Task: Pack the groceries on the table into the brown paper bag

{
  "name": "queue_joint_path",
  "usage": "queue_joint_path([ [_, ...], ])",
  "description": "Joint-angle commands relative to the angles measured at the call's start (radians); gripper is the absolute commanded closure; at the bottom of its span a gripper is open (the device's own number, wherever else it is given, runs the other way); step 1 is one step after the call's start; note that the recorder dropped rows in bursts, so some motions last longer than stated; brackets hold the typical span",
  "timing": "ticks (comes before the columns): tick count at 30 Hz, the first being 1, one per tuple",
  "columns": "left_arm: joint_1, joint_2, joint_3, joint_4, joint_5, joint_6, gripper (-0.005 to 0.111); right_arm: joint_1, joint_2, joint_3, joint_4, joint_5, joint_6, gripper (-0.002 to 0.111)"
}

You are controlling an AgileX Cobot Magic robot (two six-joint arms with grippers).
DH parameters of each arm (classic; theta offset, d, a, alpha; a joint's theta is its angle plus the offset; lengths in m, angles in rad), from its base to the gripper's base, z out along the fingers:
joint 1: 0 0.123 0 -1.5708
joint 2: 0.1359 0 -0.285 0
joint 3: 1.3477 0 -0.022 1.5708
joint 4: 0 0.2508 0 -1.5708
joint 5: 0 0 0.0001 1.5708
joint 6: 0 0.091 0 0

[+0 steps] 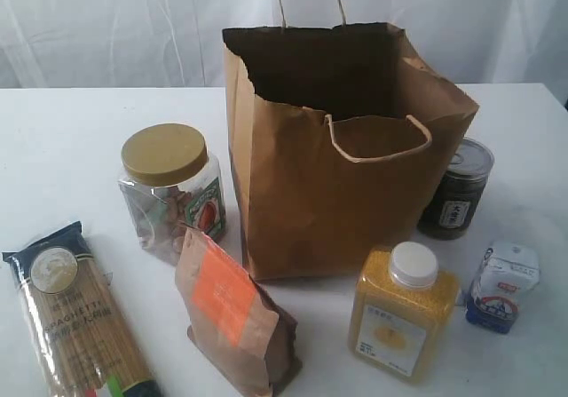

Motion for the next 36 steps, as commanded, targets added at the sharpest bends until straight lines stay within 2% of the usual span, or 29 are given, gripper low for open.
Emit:
queue_joint_path([
  [1, -0.009, -0.004, 0.003, 0.004, -0.003, -0.002, 0.037, -0.002, 0.156, -0.150, 0.215, 0.330, -0.444, 0.107],
  [2, -0.009, -0.004, 0.003, 0.004, -0.003, -0.002, 0.037, -0.002, 0.240, -0.199, 0.225, 0.453, -0.504, 0.100],
  [3, -0.009, -0.004, 0.003, 0.004, -0.003, -0.002, 0.037, -0.002, 0.273, -0.215, 0.222, 0.494, -0.522, 0.095],
  [4, -0.009, -0.004, 0.003, 0.004, -0.003, -0.002, 0.037, -0.002, 0.348, -0.235, 0.218, 0.590, -0.595, 0.082],
  [5, -0.009, -0.004, 0.003, 0.004, -0.003, -0.002, 0.037, -0.002, 0.381, -0.238, 0.218, 0.613, -0.620, 0.076],
  [7, -0.009, -0.004, 0.003, 0.004, -0.003, -0.002, 0.037, -0.002, 0.467, -0.239, 0.220, 0.599, -0.639, 0.046],
  [9, -0.009, -0.004, 0.003, 0.004, -0.003, 0.000, 0.037, -0.002, 0.527, -0.239, 0.220, 0.580, -0.717, 0.038],
  [12, -0.009, -0.004, 0.003, 0.004, -0.003, 0.000, 0.037, 0.015, 0.615, -0.252, 0.235, 0.528, -0.766, 0.038],
  [19, -0.009, -0.004, 0.003, 0.004, -0.003, 0.000, 0.037, 0.137, 0.818, -0.283, 0.245, 0.450, -0.884, 0.038],
  [24, -0.009, -0.004, 0.003, 0.004, -0.003, 0.000, 0.037, 0.195, 0.937, -0.283, 0.190, 0.346, -0.924, 0.038],
  [31, -0.009, -0.004, 0.003, 0.004, -0.003, 0.000, 0.037, 0.207, 1.089, -0.283, 0.166, 0.212, -0.924, 0.038],
  [36, -0.009, -0.004, 0.003, 0.004, -0.003, 0.000, 0.037, 0.207, 1.174, -0.283, 0.167, 0.194, -0.944, 0.038],
])
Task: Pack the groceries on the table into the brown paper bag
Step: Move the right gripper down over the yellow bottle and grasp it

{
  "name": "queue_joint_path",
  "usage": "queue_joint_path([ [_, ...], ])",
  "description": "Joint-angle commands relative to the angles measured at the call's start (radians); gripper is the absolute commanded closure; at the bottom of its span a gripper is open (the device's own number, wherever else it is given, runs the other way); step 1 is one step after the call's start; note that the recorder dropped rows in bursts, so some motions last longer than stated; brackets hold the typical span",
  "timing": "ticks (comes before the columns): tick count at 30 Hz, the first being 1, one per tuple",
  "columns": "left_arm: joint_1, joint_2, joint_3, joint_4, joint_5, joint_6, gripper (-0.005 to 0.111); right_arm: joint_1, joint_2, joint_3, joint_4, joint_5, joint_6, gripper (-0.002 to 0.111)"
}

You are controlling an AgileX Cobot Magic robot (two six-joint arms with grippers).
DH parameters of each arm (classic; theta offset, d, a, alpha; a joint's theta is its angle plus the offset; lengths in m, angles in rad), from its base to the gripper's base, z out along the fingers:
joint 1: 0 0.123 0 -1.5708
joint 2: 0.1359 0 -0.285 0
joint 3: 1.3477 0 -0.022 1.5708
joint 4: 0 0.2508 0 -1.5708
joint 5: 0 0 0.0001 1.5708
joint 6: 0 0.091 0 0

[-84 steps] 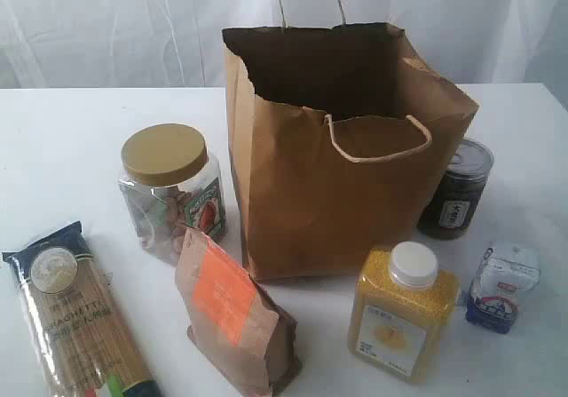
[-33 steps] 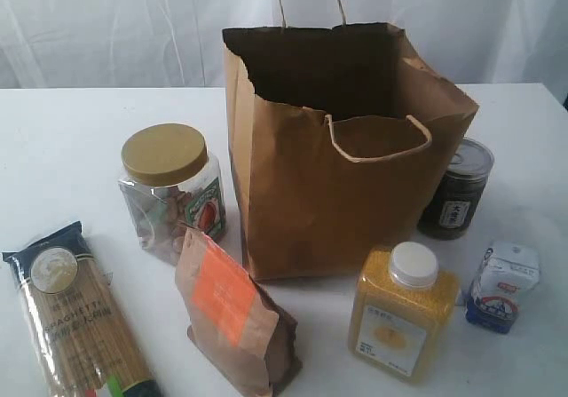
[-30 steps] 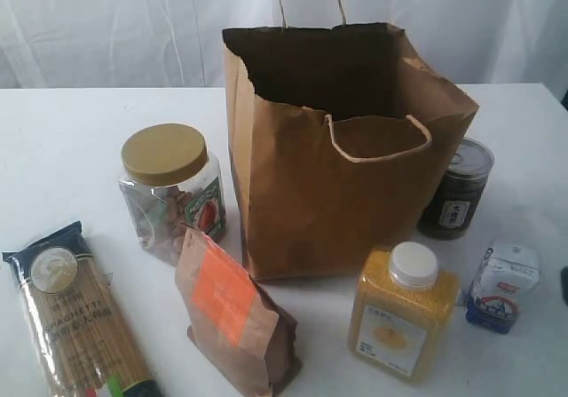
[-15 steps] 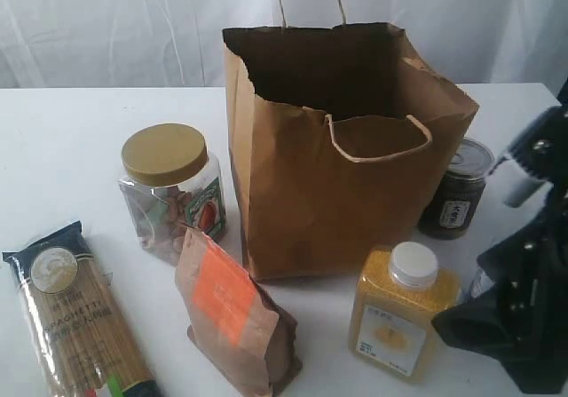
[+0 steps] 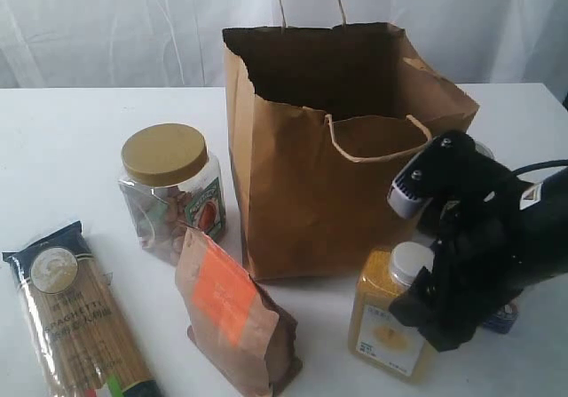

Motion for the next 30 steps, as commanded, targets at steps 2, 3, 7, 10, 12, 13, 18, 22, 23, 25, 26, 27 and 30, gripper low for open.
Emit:
queue_joint_path([
  [2, -0.009, -0.004, 0.003, 0.004, -0.003, 0.000, 0.037, 0.004, 0.076, -0.007, 0.000, -0.025, -0.021, 0.038],
  [3, -0.009, -0.004, 0.003, 0.004, -0.003, 0.000, 0.037, 0.004, 0.084, -0.007, 0.005, -0.030, -0.021, 0.038],
  [7, -0.009, -0.004, 0.003, 0.004, -0.003, 0.000, 0.037, 0.004, 0.087, -0.007, 0.022, -0.035, -0.021, 0.046],
  [10, -0.009, -0.004, 0.003, 0.004, -0.003, 0.000, 0.037, 0.004, 0.087, -0.007, 0.029, -0.003, -0.019, 0.066],
  [12, -0.009, -0.004, 0.003, 0.004, -0.003, 0.000, 0.037, 0.004, 0.085, -0.007, 0.049, 0.018, -0.019, 0.083],
  [13, -0.009, -0.004, 0.003, 0.004, -0.003, 0.000, 0.037, 0.004, 0.085, -0.007, 0.061, 0.026, -0.019, 0.089],
  [18, -0.009, -0.004, 0.003, 0.004, -0.003, 0.000, 0.037, 0.004, 0.081, -0.007, 0.081, 0.097, -0.009, 0.108],
  [22, -0.009, -0.004, 0.003, 0.004, -0.003, 0.000, 0.037, 0.004, 0.029, -0.001, 0.072, 0.102, 0.053, 0.108],
  [23, -0.009, -0.004, 0.003, 0.004, -0.003, 0.000, 0.037, 0.004, 0.010, -0.001, 0.062, 0.102, 0.081, 0.108],
  [25, -0.009, -0.004, 0.003, 0.004, -0.003, 0.000, 0.037, 0.004, -0.028, -0.001, 0.054, 0.113, 0.120, 0.108],
  [26, -0.009, -0.004, 0.003, 0.004, -0.003, 0.000, 0.037, 0.004, -0.050, -0.001, 0.054, 0.128, 0.128, 0.108],
  [27, -0.009, -0.004, 0.003, 0.004, -0.003, 0.000, 0.037, 0.004, -0.073, -0.001, 0.051, 0.149, 0.138, 0.108],
  [30, -0.009, -0.004, 0.003, 0.004, -0.003, 0.000, 0.037, 0.004, -0.134, -0.001, 0.048, 0.223, 0.169, 0.108],
])
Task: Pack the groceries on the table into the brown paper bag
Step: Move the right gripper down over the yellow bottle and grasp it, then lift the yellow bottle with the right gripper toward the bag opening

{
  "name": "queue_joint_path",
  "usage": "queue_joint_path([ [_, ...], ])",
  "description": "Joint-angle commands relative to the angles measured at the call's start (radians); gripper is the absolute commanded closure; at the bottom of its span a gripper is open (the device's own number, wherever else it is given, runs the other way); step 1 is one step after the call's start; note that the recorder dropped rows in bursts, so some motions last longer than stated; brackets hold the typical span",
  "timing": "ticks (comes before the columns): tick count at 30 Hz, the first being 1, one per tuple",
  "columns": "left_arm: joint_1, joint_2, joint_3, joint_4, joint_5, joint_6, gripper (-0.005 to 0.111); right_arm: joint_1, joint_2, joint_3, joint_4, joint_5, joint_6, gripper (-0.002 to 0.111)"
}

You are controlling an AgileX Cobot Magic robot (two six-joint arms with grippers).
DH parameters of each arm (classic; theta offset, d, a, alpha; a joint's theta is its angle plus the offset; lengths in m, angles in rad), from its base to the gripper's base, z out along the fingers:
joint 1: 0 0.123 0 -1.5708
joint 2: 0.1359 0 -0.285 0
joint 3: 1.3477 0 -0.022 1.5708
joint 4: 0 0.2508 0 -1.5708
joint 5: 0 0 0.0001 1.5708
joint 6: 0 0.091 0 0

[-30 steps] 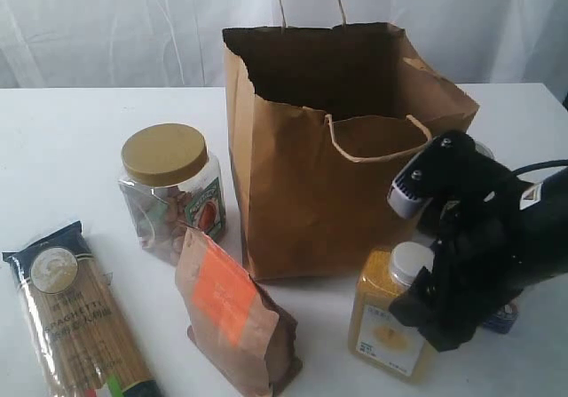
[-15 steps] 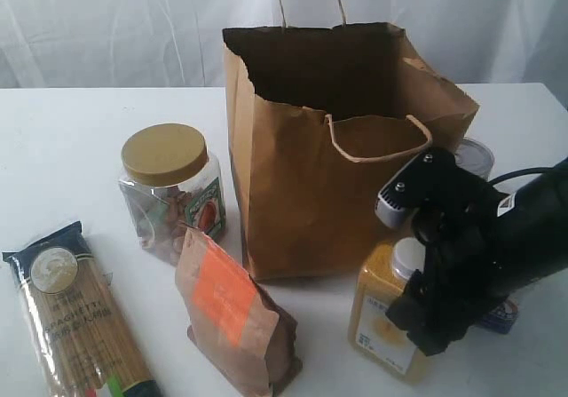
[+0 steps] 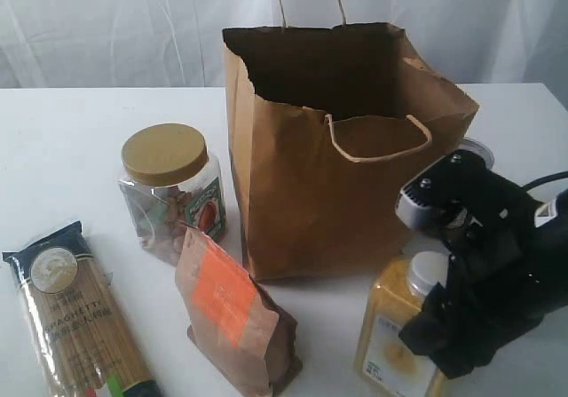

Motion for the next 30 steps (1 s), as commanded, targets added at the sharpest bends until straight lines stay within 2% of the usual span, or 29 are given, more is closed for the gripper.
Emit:
queue_joint_path([
  [1, -0.009, -0.004, 0.003, 0.004, -0.003, 0.000, 0.037, 0.000, -0.105, -0.006, 0.012, 0.097, 0.060, 0.108],
  [10, -0.009, -0.004, 0.003, 0.004, -0.003, 0.000, 0.037, 0.000, -0.298, 0.062, -0.006, 0.131, 0.114, 0.108],
  [16, -0.009, -0.004, 0.003, 0.004, -0.003, 0.000, 0.037, 0.000, -0.402, 0.062, -0.071, 0.072, 0.315, 0.108],
  [23, -0.009, -0.004, 0.003, 0.004, -0.003, 0.000, 0.037, 0.000, -0.472, 0.062, -0.093, 0.080, 0.323, 0.108],
  [30, -0.009, -0.004, 0.003, 0.004, -0.003, 0.000, 0.037, 0.000, -0.512, 0.025, -0.218, 0.062, 0.381, 0.108],
])
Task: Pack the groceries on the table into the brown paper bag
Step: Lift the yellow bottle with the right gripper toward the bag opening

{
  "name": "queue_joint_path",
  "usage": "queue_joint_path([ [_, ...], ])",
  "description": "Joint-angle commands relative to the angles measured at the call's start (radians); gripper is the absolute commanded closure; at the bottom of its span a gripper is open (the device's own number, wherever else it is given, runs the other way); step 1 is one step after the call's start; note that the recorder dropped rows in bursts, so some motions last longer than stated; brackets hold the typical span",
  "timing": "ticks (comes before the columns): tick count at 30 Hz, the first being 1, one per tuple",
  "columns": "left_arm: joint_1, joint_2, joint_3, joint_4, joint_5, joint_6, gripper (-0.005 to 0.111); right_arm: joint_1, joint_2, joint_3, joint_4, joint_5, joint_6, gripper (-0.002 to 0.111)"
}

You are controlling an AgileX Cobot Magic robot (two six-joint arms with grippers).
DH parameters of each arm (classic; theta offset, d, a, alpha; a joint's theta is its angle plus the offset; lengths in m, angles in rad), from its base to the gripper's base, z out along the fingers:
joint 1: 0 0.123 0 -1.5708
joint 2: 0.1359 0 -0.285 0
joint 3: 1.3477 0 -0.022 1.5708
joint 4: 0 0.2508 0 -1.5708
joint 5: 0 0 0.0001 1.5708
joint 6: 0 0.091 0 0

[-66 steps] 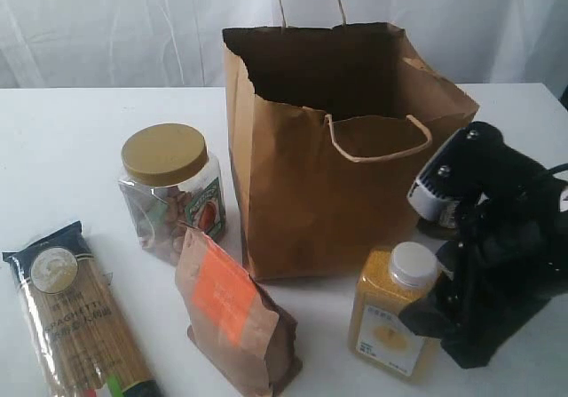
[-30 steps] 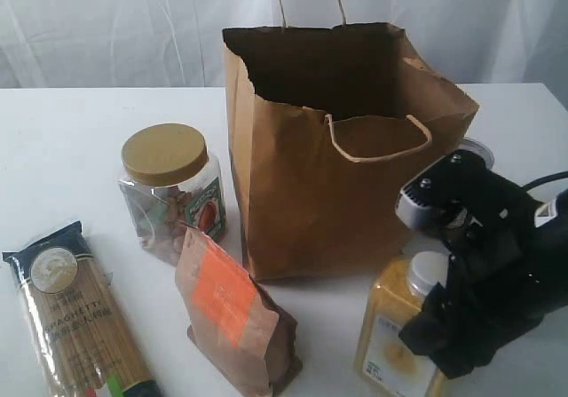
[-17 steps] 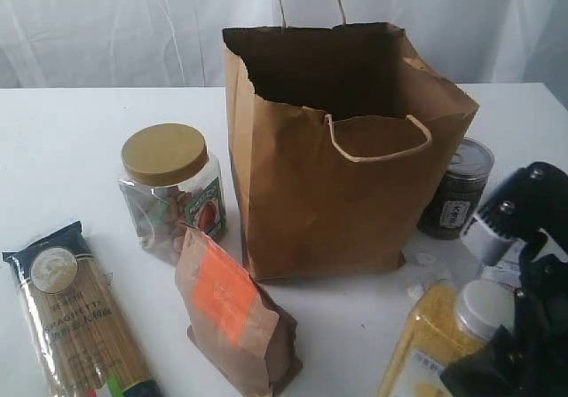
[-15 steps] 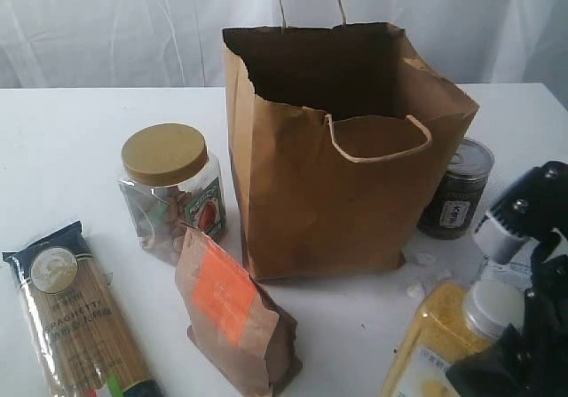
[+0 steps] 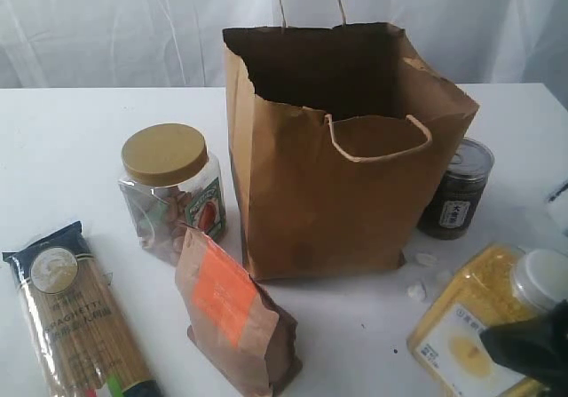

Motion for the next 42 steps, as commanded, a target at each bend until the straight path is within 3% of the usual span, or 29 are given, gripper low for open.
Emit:
queue_joint_path([
  [1, -0.009, -0.004, 0.003, 0.004, -0.003, 0.000, 0.037, 0.000, -0.030, -0.059, -0.066, -0.054, 0.045, 0.108],
  [16, -0.009, -0.004, 0.003, 0.004, -0.003, 0.000, 0.037, 0.000, -0.016, -0.387, -0.308, -0.129, 0.088, 0.108],
  [34, -0.009, -0.004, 0.003, 0.004, -0.003, 0.000, 0.037, 0.000, 0.440, -0.790, -0.108, -0.149, -0.045, 0.108],
  [42, -0.009, -0.004, 0.003, 0.004, -0.003, 0.000, 0.037, 0.084, 0.627, -0.853, -0.089, -0.170, -0.102, 0.108],
])
